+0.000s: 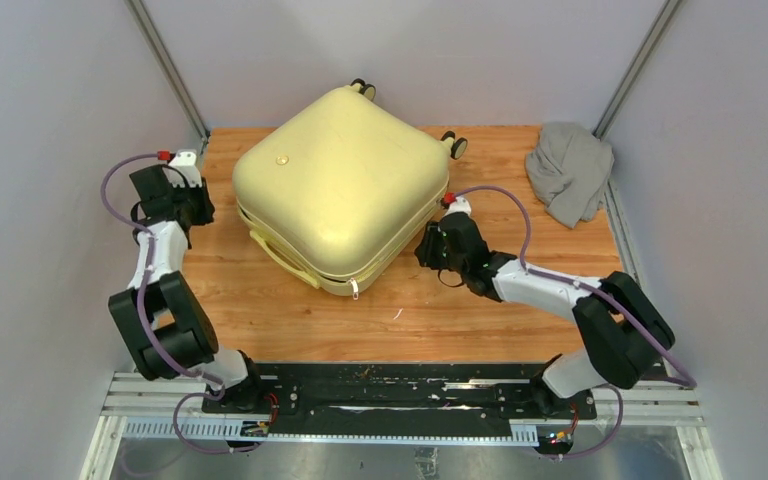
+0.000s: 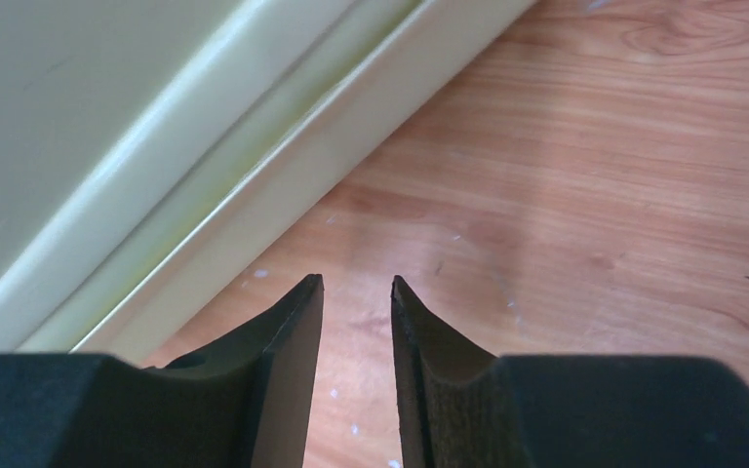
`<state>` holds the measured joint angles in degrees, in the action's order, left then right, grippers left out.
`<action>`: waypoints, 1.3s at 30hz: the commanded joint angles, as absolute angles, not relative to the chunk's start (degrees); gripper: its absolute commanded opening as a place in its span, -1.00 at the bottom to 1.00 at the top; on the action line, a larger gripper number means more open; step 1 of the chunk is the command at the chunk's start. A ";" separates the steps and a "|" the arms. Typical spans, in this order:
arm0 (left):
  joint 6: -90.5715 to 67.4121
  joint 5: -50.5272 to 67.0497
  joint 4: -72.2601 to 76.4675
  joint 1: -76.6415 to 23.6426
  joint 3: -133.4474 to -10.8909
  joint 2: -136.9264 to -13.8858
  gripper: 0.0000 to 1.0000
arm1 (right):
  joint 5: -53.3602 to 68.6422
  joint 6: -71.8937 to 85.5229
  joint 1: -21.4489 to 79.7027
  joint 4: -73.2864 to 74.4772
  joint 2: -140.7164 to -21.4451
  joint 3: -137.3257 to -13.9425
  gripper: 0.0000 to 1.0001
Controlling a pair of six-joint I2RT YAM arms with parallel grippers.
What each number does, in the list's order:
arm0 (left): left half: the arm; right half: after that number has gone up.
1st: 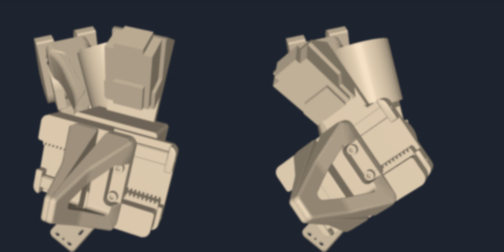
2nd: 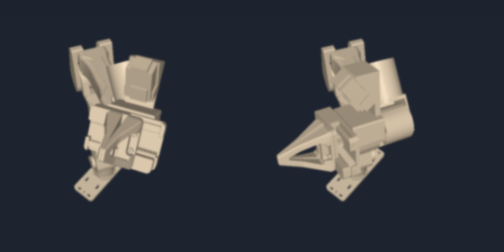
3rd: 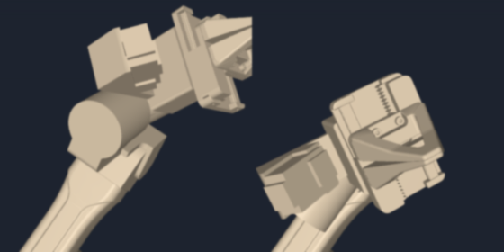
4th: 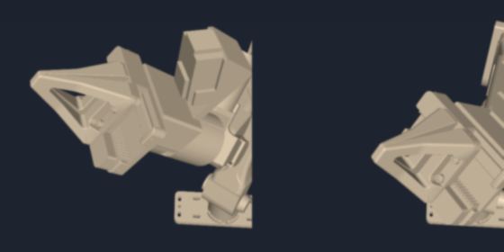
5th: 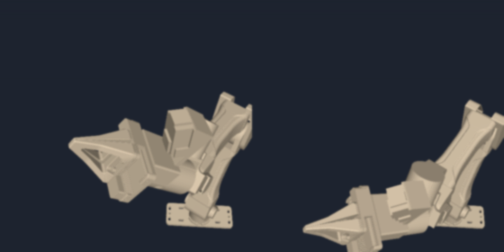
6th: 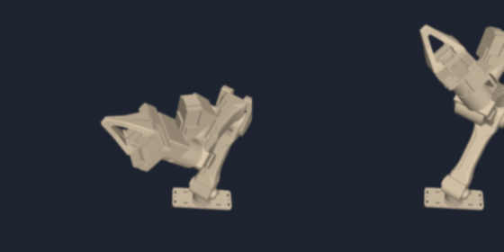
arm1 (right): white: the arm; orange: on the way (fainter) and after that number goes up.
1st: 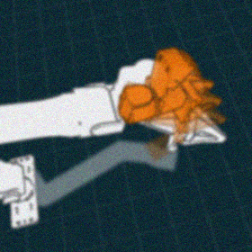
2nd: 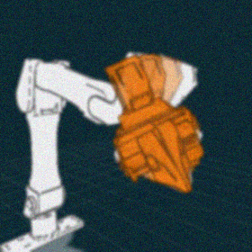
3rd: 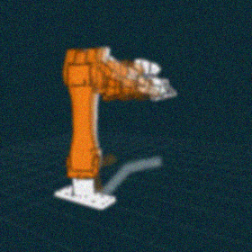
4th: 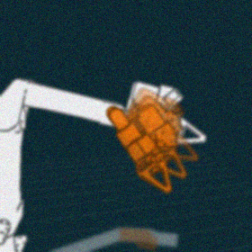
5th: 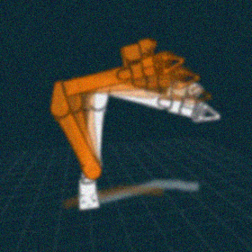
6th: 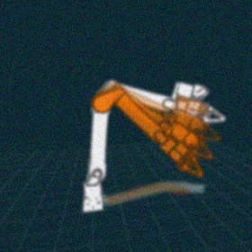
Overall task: Pack the luggage
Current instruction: Zip the luggage at the center of the board.
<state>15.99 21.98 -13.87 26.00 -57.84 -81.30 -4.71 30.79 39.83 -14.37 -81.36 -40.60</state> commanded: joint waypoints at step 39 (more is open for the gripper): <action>38.58 40.45 -32.24 18.44 -49.79 -79.38 -0.74 | 23.70 24.48 27.43 -10.80 -120.93 -92.42 -0.31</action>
